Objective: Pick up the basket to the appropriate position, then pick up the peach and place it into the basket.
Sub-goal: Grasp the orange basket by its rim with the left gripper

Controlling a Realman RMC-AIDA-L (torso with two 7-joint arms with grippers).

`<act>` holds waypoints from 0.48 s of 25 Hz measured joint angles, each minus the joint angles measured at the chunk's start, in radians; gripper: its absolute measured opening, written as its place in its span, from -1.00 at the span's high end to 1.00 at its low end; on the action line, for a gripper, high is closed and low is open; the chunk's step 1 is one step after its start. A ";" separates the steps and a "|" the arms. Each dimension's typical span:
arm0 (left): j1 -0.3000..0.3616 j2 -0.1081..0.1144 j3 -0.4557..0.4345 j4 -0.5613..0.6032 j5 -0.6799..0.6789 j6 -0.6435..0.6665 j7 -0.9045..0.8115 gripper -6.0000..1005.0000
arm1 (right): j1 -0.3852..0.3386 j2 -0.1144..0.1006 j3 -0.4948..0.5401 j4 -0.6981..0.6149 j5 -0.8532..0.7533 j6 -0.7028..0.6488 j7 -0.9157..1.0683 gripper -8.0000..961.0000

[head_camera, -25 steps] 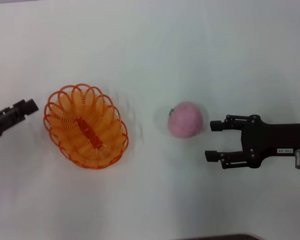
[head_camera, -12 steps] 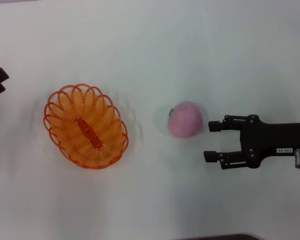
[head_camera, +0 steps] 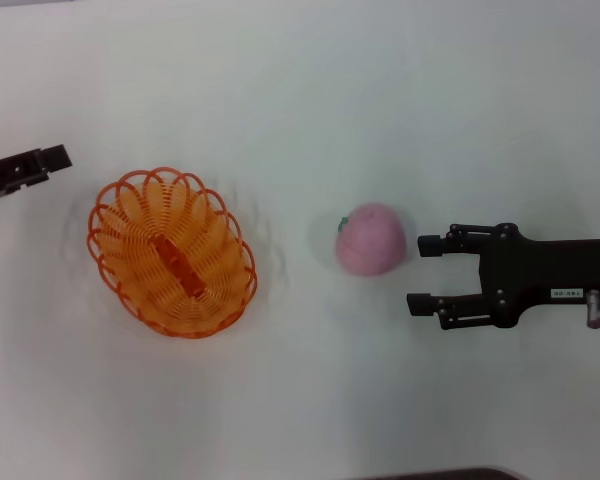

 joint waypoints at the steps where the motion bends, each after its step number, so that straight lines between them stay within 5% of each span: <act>1: -0.001 -0.010 0.016 0.029 0.000 -0.005 -0.001 -0.18 | 0.000 0.002 -0.002 0.000 0.000 0.006 0.000 -0.77; 6: -0.008 -0.023 0.143 0.137 0.008 -0.018 -0.011 -0.18 | 0.001 0.002 -0.005 0.000 0.000 0.012 0.001 -0.77; 12: -0.040 -0.007 0.269 0.178 0.055 -0.022 -0.010 -0.18 | 0.002 -0.007 -0.008 -0.001 -0.004 0.010 0.026 -0.77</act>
